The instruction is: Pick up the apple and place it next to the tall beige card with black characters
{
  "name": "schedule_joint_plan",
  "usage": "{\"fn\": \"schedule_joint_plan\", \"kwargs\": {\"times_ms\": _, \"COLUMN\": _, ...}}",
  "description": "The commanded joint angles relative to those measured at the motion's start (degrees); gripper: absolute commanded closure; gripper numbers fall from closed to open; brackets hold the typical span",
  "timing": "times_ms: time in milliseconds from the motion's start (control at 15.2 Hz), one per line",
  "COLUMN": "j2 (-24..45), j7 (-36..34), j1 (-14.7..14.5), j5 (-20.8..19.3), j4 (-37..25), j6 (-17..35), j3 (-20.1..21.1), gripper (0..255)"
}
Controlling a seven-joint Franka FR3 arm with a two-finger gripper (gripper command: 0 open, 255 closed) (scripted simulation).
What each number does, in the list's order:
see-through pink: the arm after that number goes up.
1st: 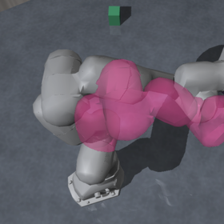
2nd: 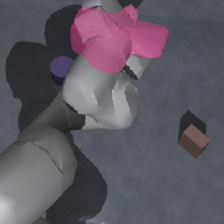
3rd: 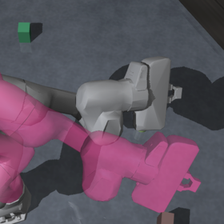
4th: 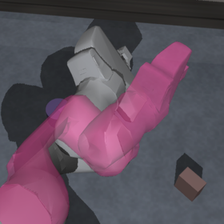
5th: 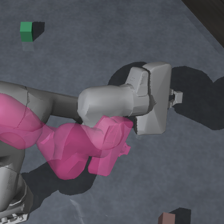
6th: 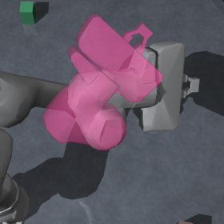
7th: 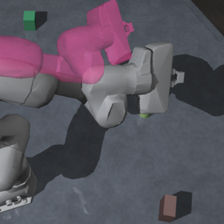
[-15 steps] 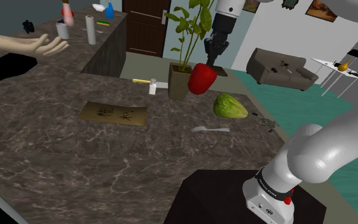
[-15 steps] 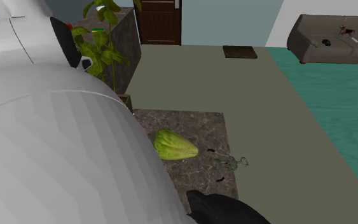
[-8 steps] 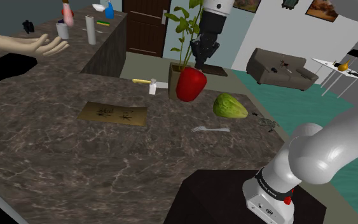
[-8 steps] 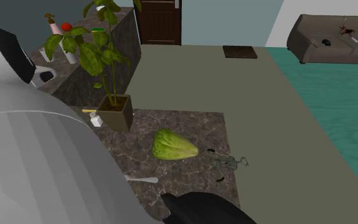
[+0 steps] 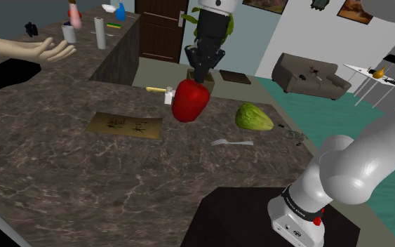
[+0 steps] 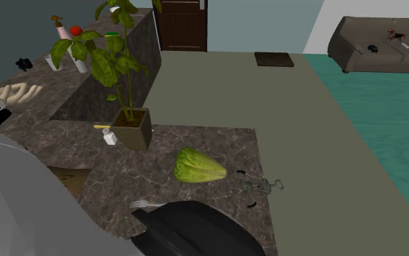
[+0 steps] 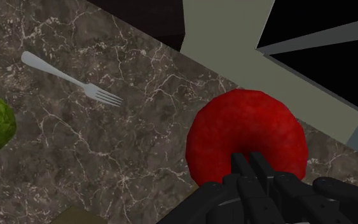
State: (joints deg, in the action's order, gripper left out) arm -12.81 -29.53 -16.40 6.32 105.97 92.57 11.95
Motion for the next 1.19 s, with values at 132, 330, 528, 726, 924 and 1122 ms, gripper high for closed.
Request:
{"fn": "schedule_joint_plan", "kwargs": {"times_ms": 132, "j2": 2.01, "j7": -4.06, "j1": -1.46, "j5": 0.14, "j4": -1.58, "j6": 0.76, "j3": 2.52, "gripper": 255}}
{"fn": "schedule_joint_plan", "kwargs": {"times_ms": 330, "j2": 1.66, "j7": -3.85, "j1": -1.50, "j5": 0.26, "j4": 1.10, "j6": 3.09, "j3": 2.56, "gripper": 255}}
{"fn": "schedule_joint_plan", "kwargs": {"times_ms": 528, "j2": 1.42, "j7": -3.66, "j1": -1.55, "j5": 0.36, "j4": 3.65, "j6": 5.41, "j3": 2.62, "gripper": 255}}
{"fn": "schedule_joint_plan", "kwargs": {"times_ms": 726, "j2": 1.31, "j7": -3.48, "j1": -1.60, "j5": 0.45, "j4": 6.08, "j6": 7.71, "j3": 2.69, "gripper": 255}}
{"fn": "schedule_joint_plan", "kwargs": {"times_ms": 924, "j2": 1.31, "j7": -3.33, "j1": -1.64, "j5": 0.52, "j4": 8.38, "j6": 10.02, "j3": 2.77, "gripper": 255}}
{"fn": "schedule_joint_plan", "kwargs": {"times_ms": 1122, "j2": 1.43, "j7": -3.20, "j1": -1.69, "j5": 0.58, "j4": 10.58, "j6": 12.32, "j3": 2.87, "gripper": 255}}
